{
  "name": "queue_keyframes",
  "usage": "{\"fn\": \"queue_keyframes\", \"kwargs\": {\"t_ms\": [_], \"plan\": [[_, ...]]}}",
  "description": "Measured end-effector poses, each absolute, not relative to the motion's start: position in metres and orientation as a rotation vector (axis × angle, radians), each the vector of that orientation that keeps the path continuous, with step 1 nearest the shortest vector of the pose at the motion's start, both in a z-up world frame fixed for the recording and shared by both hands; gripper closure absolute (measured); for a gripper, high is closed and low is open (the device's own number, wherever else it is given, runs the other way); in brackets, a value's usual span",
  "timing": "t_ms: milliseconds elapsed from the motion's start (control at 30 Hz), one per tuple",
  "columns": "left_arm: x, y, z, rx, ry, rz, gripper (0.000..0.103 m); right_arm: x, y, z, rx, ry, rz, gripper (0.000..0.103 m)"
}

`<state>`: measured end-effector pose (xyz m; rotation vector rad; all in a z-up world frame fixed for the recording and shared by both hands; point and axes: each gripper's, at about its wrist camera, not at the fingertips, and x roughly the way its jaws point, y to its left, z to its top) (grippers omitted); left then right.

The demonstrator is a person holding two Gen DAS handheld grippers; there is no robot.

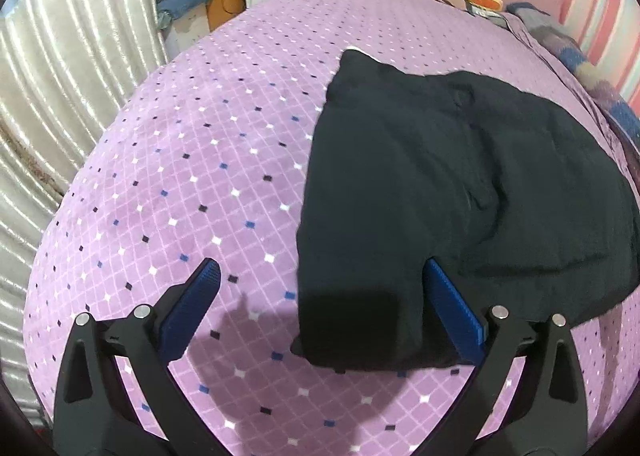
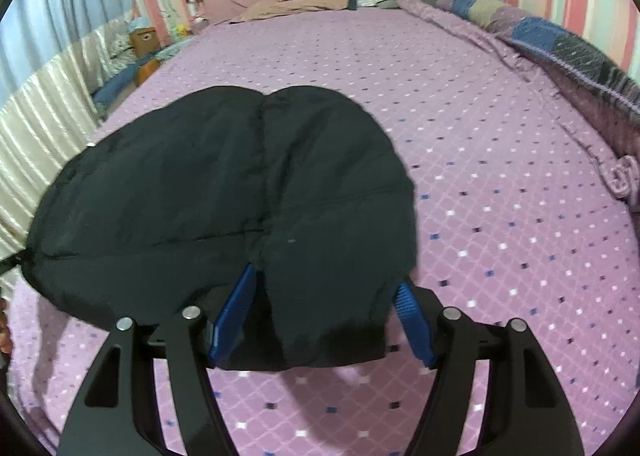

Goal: Fold large clothes
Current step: 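Open both tools and release the folded jacket, then pull both open tools back away from the folded jacket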

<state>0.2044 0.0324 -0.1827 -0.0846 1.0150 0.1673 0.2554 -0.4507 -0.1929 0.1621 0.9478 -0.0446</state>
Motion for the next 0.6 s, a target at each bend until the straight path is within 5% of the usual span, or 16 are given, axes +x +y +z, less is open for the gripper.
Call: {"fn": "queue_keyframes", "kwargs": {"t_ms": [600], "plan": [[0.224,0.040,-0.231,-0.114,1.036,0.163,0.003,0.256,-0.474,-0.248,0.248,0.921,-0.084,0.028]]}}
